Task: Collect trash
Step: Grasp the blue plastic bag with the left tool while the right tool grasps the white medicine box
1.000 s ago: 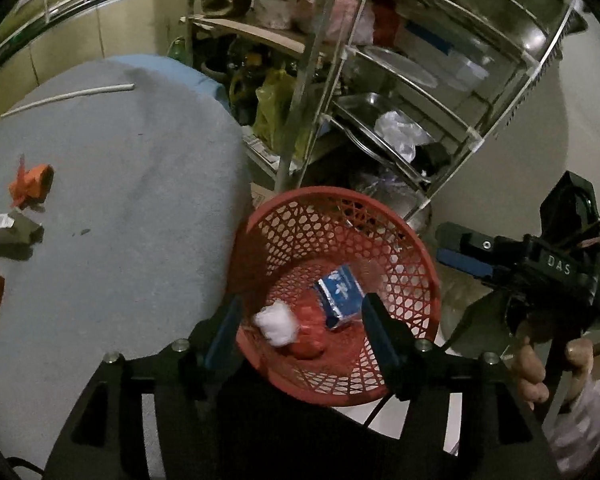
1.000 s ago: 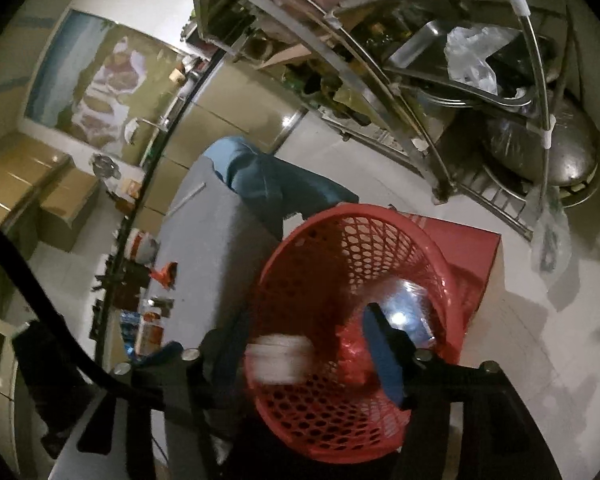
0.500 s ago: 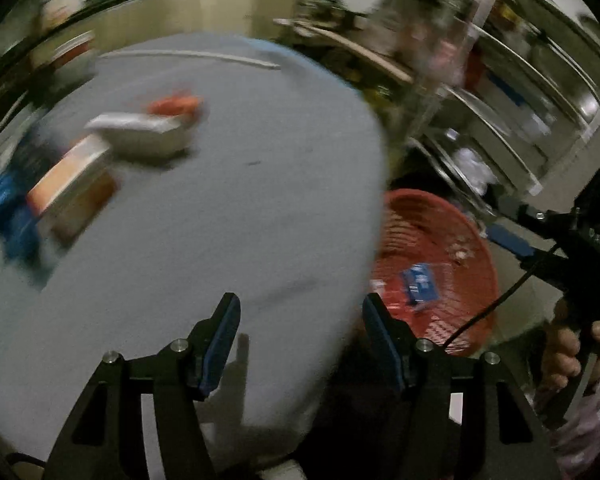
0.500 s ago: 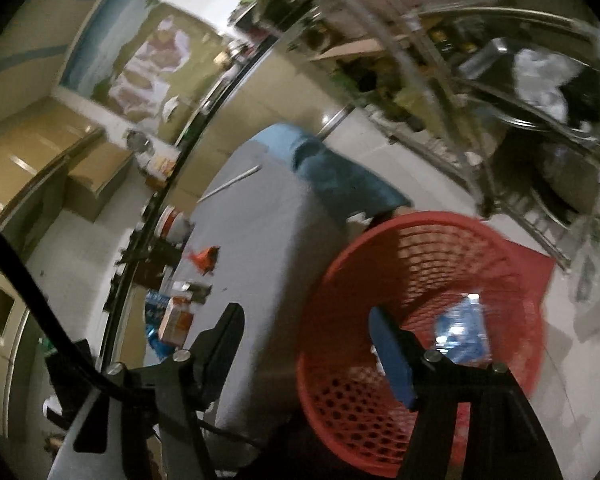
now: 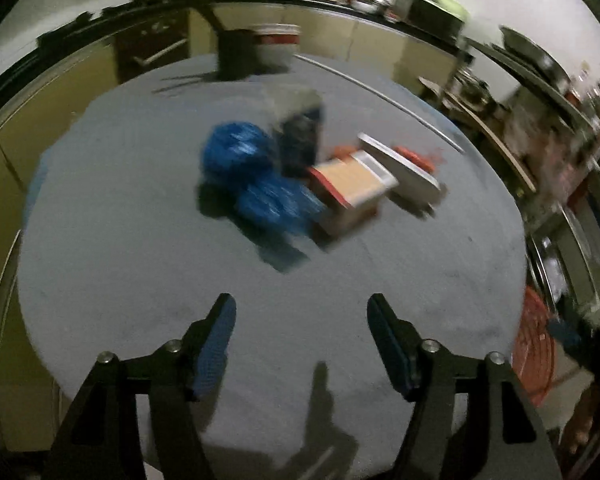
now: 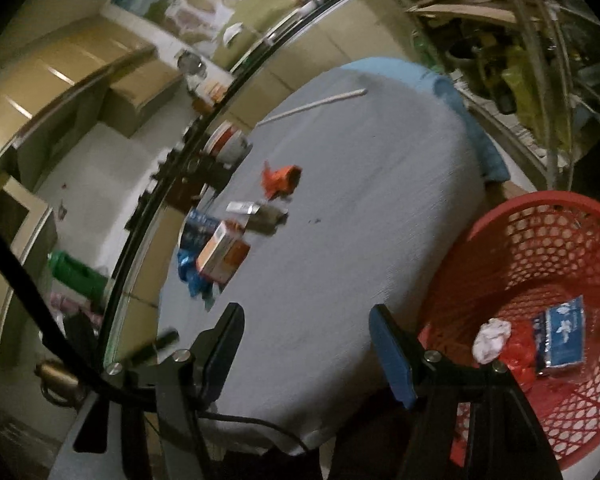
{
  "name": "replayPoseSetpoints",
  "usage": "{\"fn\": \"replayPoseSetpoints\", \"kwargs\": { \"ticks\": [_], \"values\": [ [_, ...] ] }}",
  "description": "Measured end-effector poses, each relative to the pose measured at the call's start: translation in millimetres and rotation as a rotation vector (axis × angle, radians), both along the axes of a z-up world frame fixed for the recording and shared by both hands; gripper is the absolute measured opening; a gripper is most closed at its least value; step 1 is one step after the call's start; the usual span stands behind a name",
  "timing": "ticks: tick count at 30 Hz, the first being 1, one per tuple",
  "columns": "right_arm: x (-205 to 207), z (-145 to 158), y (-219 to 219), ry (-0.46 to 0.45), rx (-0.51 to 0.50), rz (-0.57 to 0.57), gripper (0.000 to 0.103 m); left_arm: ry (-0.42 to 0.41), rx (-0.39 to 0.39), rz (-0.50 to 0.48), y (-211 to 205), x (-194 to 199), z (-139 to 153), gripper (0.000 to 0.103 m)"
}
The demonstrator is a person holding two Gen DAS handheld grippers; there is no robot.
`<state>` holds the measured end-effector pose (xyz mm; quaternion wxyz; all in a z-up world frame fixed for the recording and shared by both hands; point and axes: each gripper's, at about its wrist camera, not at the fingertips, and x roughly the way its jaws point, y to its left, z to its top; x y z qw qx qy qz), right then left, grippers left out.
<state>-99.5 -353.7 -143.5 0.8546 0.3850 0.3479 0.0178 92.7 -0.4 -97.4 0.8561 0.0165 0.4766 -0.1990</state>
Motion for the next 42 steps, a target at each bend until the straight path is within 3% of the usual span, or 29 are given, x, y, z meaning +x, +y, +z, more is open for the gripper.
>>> {"fn": "replayPoseSetpoints", "kwargs": {
  "ticks": [5,10,13,20,23,26,27,29,38,42],
  "values": [
    [7.3,-0.4,8.9,0.017,-0.012,0.015,0.068,0.063,-0.112,0.029,4.8,30.4,1.8,0.07],
    [24.2,4.1,16.4,0.031,-0.049,0.043,0.068,0.146,-0.159,0.113,8.1,63.1,-8.2,0.07],
    [35.0,9.5,22.2,0.023,-0.075,0.066,0.068,0.146,-0.187,0.152,14.6,79.2,-7.0,0.07],
    [74.1,17.9,36.1,0.016,-0.166,0.126,0.067,0.158,-0.114,0.158,0.4,123.6,-16.0,0.07],
    [96.5,26.0,40.8,0.003,-0.237,0.16,0.061,0.164,-0.107,0.14,-3.0,135.8,-21.5,0.07],
    [125.5,32.8,43.7,-0.003,-0.293,0.196,0.052,0.145,-0.107,0.119,-0.1,140.5,-23.1,0.07],
    [137.7,34.9,45.0,-0.003,-0.31,0.206,0.051,0.138,-0.105,0.115,0.4,142.0,-24.2,0.064],
    [161.8,37.4,48.1,-0.005,-0.33,0.233,0.051,0.139,-0.104,0.103,1.7,144.3,-27.8,0.058],
    [248.3,21.1,81.4,0.068,-0.463,0.388,0.051,0.092,-0.084,0.049,5.7,141.2,-26.3,0.054],
    [268.3,2.4,89.7,0.119,-0.488,0.424,0.034,0.087,-0.068,0.039,11.2,135.8,-23.1,0.054]
  ]
}}
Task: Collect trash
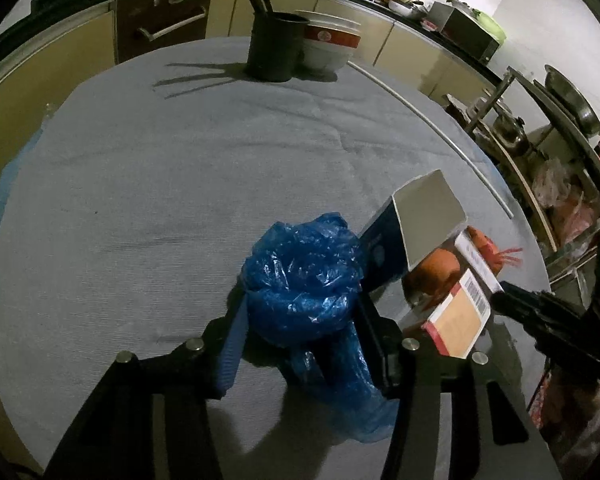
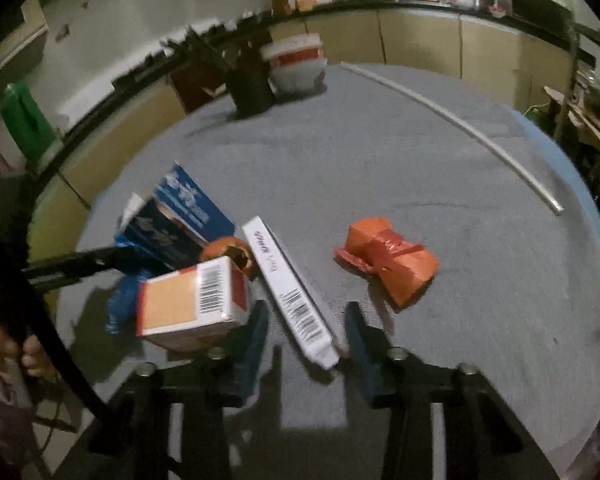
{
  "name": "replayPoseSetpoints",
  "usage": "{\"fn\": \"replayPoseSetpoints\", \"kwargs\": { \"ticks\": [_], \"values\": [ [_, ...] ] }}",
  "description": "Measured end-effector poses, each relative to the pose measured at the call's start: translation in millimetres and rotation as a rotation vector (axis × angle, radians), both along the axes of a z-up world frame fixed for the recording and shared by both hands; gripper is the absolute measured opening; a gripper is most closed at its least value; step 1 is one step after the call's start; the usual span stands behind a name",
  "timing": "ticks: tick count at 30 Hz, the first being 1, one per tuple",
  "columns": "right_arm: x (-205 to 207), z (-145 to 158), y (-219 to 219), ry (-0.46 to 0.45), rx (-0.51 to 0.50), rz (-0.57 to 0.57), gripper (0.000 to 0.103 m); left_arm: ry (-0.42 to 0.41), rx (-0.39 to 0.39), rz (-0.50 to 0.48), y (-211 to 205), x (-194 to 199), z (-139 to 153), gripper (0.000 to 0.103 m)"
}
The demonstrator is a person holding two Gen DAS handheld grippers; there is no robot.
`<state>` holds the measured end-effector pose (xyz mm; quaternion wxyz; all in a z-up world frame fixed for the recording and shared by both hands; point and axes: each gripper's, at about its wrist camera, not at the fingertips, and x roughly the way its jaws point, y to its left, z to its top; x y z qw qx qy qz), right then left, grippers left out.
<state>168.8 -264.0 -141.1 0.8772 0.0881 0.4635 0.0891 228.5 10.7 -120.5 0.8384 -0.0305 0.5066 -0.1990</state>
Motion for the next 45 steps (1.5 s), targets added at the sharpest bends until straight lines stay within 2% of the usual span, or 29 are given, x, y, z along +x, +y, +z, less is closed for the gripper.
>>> {"fn": "replayPoseSetpoints", "kwargs": {
  "ticks": [2,5,11,17,20,24,25,26,28,29,30,32,35,36,38,41,43,45],
  "values": [
    [-2.4,-1.0,2.1,-0.017,-0.005,-0.007,0.028,-0.008,0.006,-0.012,3.1,-6.1,1.5,0.054],
    [-14.3,1.7,-1.8,-0.031,0.021,-0.038,0.026,-0.026,0.016,-0.03,9.7,-24.7,5.8,0.054],
    [-59.8,12.2,-23.8,-0.027,0.162,-0.105,0.021,-0.059,0.01,-0.066,12.3,-70.6,16.4,0.054],
    [-114.3,7.5,-43.9,-0.004,0.3,-0.177,0.015,-0.093,0.01,-0.101,-2.4,-111.8,25.4,0.054],
    [-127.6,6.2,-41.9,0.005,0.224,-0.204,0.016,-0.099,0.047,-0.127,-14.9,-125.1,24.0,0.054],
    [-132.5,13.0,-38.0,0.012,0.263,-0.187,0.021,-0.095,0.086,-0.144,-22.7,-133.2,17.5,0.057],
    [-130.8,15.4,-33.3,0.014,0.256,-0.174,0.023,-0.087,0.096,-0.145,-24.0,-133.5,14.3,0.058],
    [-129.2,16.5,-28.9,0.013,0.246,-0.164,0.031,-0.078,0.106,-0.147,-24.5,-133.6,11.7,0.058],
    [-124.0,16.8,-18.7,0.012,0.217,-0.153,0.058,-0.065,0.111,-0.15,-23.0,-134.5,8.0,0.059],
    [-122.9,18.1,-14.7,-0.001,0.209,-0.151,0.078,-0.06,0.105,-0.148,-20.7,-134.8,7.1,0.061],
    [-122.3,19.3,-10.7,-0.021,0.2,-0.149,0.078,-0.056,0.098,-0.145,-17.2,-135.3,6.7,0.062],
    [-117.2,19.6,-0.7,-0.052,0.146,-0.145,0.078,-0.052,0.091,-0.134,-10.4,-135.8,6.9,0.063],
    [-101.7,9.1,15.3,-0.019,0.063,-0.125,0.074,-0.033,0.059,-0.129,-3.1,-135.9,8.3,0.064],
    [-97.3,4.6,18.6,-0.006,0.04,-0.126,0.064,-0.03,0.044,-0.129,-1.8,-136.5,9.2,0.066],
    [-88.6,-4.0,24.1,0.026,-0.001,-0.127,0.053,-0.02,0.006,-0.135,-0.4,-136.8,11.2,0.07],
    [-78.6,-19.1,27.2,0.071,-0.006,-0.128,0.047,0.013,-0.03,-0.144,-6.9,-134.4,8.7,0.072],
    [-79.1,-20.5,31.0,0.053,-0.017,-0.124,0.045,0.026,-0.037,-0.154,-14.9,-132.8,5.3,0.072],
    [-83.0,-18.8,32.0,0.031,-0.037,-0.121,0.036,0.026,-0.022,-0.152,-23.8,-130.9,0.4,0.072]
  ]
}}
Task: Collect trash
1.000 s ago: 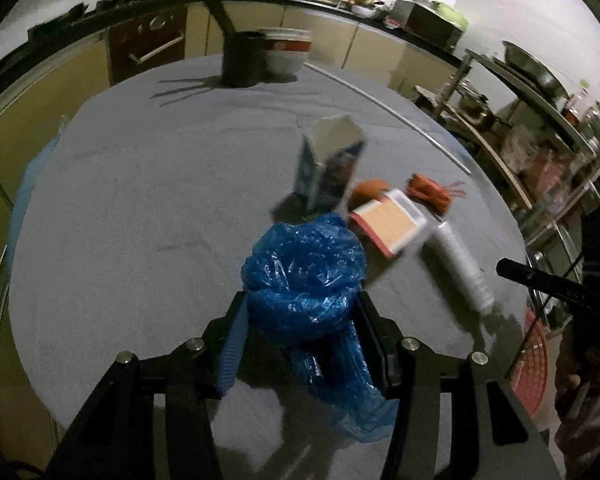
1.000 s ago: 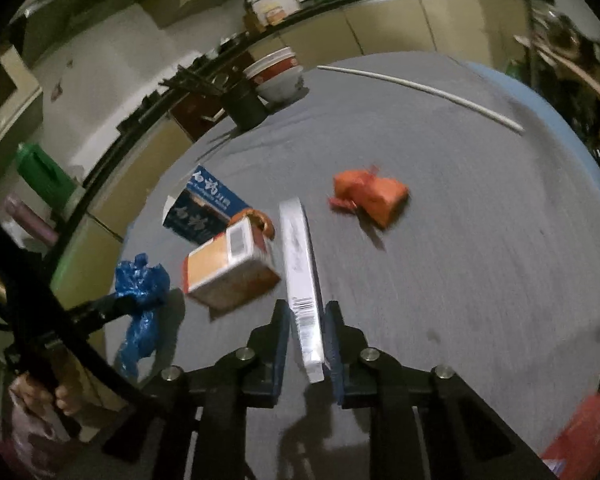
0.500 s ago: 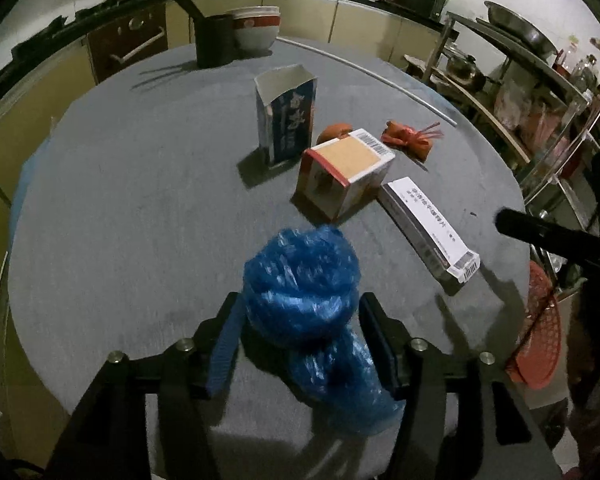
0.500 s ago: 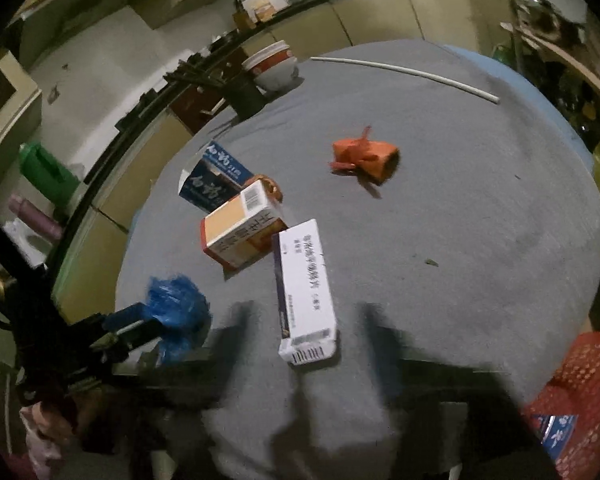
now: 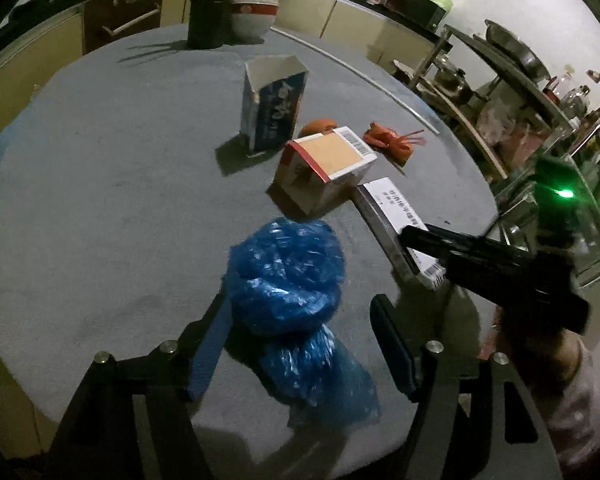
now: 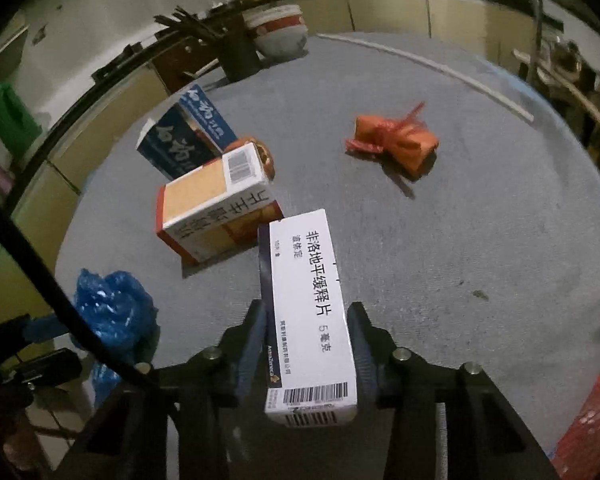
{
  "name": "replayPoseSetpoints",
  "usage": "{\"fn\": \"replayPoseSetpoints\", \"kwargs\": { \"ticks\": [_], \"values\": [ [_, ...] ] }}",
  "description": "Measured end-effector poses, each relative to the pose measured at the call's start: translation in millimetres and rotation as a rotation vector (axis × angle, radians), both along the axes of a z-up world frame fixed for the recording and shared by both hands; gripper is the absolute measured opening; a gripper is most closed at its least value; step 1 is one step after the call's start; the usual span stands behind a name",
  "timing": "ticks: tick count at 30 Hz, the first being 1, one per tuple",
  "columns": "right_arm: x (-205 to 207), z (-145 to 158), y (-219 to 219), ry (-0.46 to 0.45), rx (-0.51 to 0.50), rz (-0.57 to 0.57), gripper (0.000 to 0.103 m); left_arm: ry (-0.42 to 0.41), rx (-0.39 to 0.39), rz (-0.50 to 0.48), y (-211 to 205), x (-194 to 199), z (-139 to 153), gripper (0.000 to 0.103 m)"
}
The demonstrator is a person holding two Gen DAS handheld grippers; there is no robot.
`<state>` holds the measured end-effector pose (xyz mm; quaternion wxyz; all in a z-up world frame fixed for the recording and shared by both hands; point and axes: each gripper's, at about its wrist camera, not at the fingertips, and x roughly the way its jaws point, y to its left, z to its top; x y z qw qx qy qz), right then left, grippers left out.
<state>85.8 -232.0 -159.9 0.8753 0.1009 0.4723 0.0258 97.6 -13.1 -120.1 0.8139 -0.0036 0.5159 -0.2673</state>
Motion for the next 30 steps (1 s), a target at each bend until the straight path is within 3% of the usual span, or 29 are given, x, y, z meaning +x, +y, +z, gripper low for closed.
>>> {"fn": "replayPoseSetpoints", "kwargs": {
  "ticks": [2,4,6,9,11,14,17,20,22,24,30],
  "values": [
    [-4.6,1.1,-5.3,-0.005,0.023,-0.012,0.028,0.012,0.003,0.0,-6.8,2.0,-6.9,0.072],
    [-14.3,2.7,-13.3,-0.014,0.036,-0.03,0.02,0.053,-0.013,0.006,-10.8,3.4,-16.7,0.06],
    [-20.0,2.3,-19.4,-0.003,0.055,-0.032,0.02,0.072,-0.015,0.015,-13.2,3.2,-23.5,0.055],
    [-25.4,7.1,-28.4,-0.006,0.165,-0.032,0.021,0.037,-0.009,0.025,-14.3,-3.1,-20.4,0.052],
    [-24.4,11.8,-29.4,-0.014,0.185,-0.045,0.023,0.013,-0.005,0.034,-12.5,-6.3,-15.7,0.052],
    [-19.1,12.6,-26.1,-0.014,0.18,-0.032,0.035,-0.012,0.003,0.063,-4.8,-10.4,-7.9,0.052],
    [-14.3,7.7,-15.8,-0.013,0.145,-0.017,0.076,-0.057,0.041,0.096,3.4,-13.4,1.1,0.052],
    [-15.9,8.2,-3.4,-0.027,0.089,-0.002,0.076,-0.106,0.089,0.12,10.0,-15.6,8.0,0.052],
    [-7.6,-2.9,8.8,0.022,0.02,0.003,0.071,-0.13,0.12,0.133,12.3,-16.6,11.5,0.052],
    [-6.0,-5.4,19.9,0.009,-0.076,0.008,0.047,-0.145,0.143,0.142,14.9,-15.1,13.6,0.052],
    [-12.6,-2.3,16.7,-0.006,-0.045,-0.009,0.047,-0.163,0.147,0.129,9.0,-22.9,20.9,0.052]
  ]
}}
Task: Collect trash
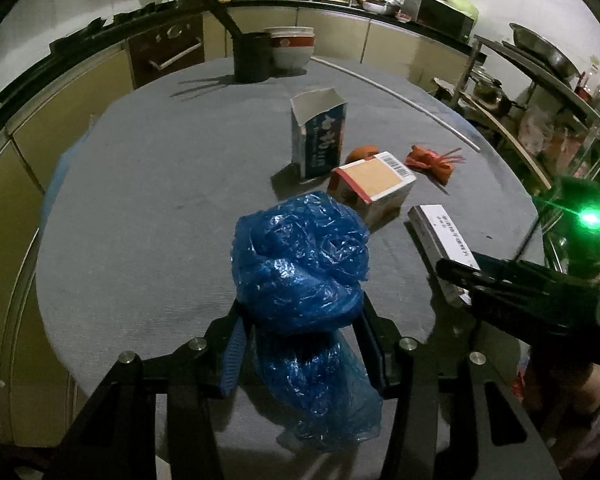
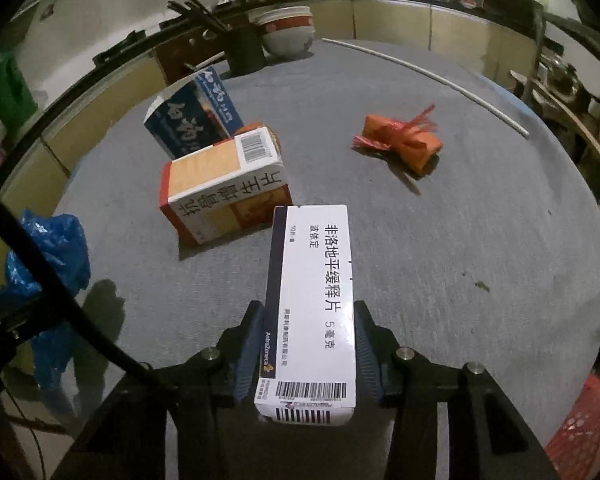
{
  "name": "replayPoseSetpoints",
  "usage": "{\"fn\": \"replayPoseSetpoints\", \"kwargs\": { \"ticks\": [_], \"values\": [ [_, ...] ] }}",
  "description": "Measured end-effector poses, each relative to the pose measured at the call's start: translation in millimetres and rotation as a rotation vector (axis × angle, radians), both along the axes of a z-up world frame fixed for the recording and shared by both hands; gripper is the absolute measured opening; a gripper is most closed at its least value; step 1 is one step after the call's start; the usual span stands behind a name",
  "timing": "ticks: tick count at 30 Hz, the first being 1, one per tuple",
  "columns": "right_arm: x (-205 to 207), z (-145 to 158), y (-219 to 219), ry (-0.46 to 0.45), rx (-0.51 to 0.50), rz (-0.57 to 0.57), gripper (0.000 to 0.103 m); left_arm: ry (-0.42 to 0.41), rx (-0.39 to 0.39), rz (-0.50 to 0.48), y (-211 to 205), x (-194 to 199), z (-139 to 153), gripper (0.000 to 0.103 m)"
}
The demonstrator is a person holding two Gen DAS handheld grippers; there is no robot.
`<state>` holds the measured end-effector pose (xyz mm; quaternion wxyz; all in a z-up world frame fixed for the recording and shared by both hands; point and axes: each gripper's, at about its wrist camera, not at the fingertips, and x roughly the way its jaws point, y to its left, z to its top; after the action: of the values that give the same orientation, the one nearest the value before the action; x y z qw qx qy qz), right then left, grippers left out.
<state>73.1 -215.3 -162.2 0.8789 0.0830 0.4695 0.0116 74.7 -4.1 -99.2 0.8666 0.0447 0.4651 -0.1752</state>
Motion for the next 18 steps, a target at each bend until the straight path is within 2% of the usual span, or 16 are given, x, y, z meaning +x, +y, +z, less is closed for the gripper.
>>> {"fn": "replayPoseSetpoints", "kwargs": {
  "ticks": [4,12,18],
  "values": [
    [-23.3,18.2,-15.8,-0.045,0.055,-0.008,0.047,-0.01,0.016,-0.015,-10.1,-5.2,5.1,0.052],
    [-85.4,48.7,-63.1,-0.148,0.24,-0.055,0.047,-0.042,0.066,-0.082,-45.4,-19.6,12.7,0.052],
    [-124.2,56.6,-89.2,-0.192,0.294,-0.115,0.047,-0.069,0.111,-0.117,-65.2,-28.7,15.7,0.052]
  ]
}}
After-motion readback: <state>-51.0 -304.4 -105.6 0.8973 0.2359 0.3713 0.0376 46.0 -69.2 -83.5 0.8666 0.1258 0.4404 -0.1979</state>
